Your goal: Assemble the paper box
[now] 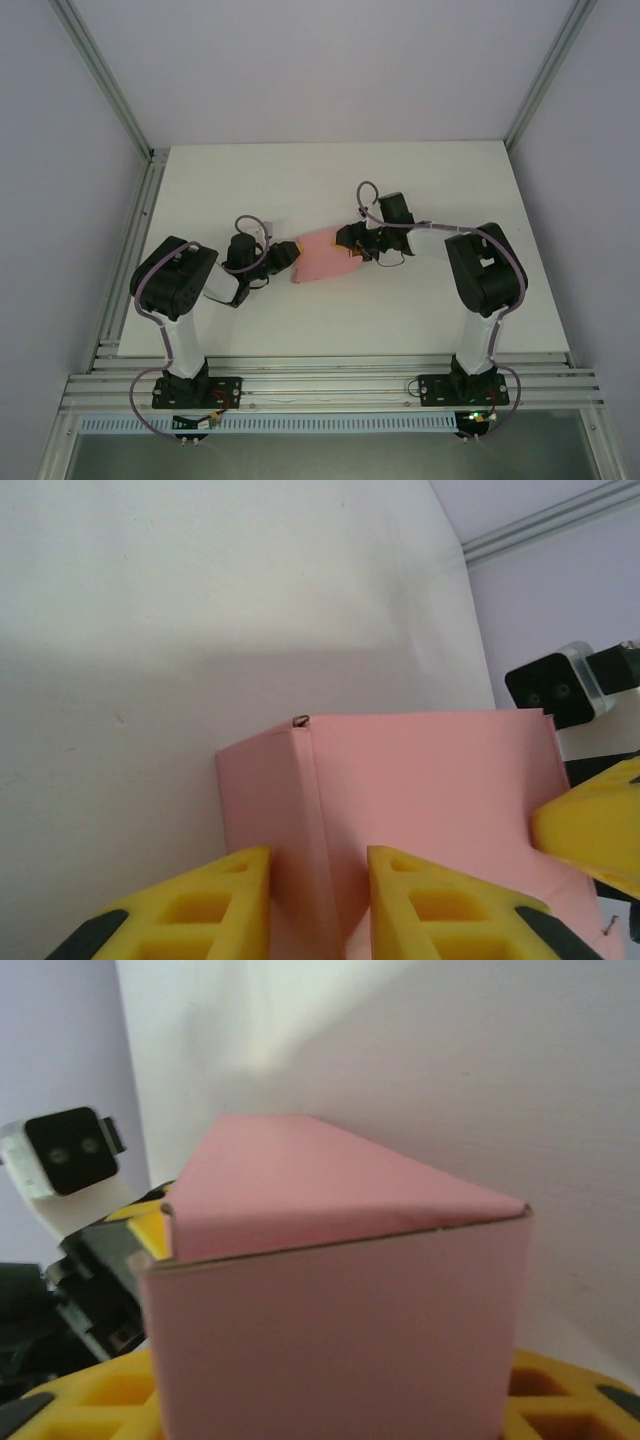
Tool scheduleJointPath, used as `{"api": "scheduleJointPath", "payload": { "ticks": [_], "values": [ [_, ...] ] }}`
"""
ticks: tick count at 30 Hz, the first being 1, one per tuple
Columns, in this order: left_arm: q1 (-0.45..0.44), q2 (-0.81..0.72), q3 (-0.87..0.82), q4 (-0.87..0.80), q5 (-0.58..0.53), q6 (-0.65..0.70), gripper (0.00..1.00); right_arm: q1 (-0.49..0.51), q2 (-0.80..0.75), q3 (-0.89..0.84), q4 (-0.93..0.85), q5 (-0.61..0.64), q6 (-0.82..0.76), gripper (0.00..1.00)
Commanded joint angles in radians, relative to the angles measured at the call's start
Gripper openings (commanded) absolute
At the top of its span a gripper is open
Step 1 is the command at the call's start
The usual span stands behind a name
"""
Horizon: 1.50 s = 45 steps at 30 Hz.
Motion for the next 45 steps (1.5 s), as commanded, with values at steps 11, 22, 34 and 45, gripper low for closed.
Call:
{"api": "scheduleJointPath", "payload": {
  "ticks": [11,22,34,45],
  "values": [
    [0.005,-0.171,0.071,-0.161,0.021,0.147,0.82,-0.004,-0.171,-0.027,-0.104,0.082,-0.009,0.37],
    [-0.34,-0.541,0.278,-0.961,-0.33,1.275,1.0,-0.039,-0.212,0.093,-0.443,0.09,0.15,0.42],
    [-0.466,-0.475,0.298,-0.924,-0.414,1.461,1.0,-0.118,-0.197,0.103,-0.461,-0.149,0.499,0.44],
    [-0.496,-0.4,0.288,-0.733,-0.616,1.549,0.92,-0.119,-0.183,0.116,-0.522,-0.214,0.517,0.47]
  ]
}}
